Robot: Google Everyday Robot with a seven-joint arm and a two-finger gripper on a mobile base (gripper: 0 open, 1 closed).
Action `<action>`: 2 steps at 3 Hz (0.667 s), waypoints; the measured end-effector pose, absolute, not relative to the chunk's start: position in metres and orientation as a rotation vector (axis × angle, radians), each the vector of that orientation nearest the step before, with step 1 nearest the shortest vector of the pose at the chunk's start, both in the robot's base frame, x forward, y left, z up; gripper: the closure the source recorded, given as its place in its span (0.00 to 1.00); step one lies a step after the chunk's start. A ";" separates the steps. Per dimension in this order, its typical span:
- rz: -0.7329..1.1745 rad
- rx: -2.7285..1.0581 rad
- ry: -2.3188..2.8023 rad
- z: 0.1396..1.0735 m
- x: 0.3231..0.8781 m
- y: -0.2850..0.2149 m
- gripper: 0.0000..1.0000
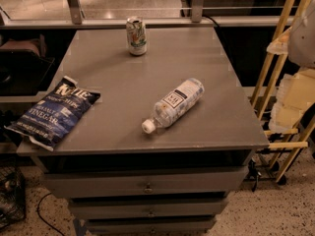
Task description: Move blue plastic bottle near 7up can
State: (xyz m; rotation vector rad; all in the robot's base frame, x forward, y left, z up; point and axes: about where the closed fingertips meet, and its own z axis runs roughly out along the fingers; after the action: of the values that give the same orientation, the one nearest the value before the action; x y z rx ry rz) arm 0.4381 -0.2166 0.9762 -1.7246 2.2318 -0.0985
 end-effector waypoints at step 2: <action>-0.085 -1.814 2.137 0.973 0.460 -0.209 0.00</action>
Offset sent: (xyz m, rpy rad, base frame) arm 0.0642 0.0194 -0.0157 0.0142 -0.0179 0.2750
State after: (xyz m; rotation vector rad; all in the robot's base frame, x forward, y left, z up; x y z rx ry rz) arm 0.4605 -0.2091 0.9730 -1.8136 2.1367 -0.0849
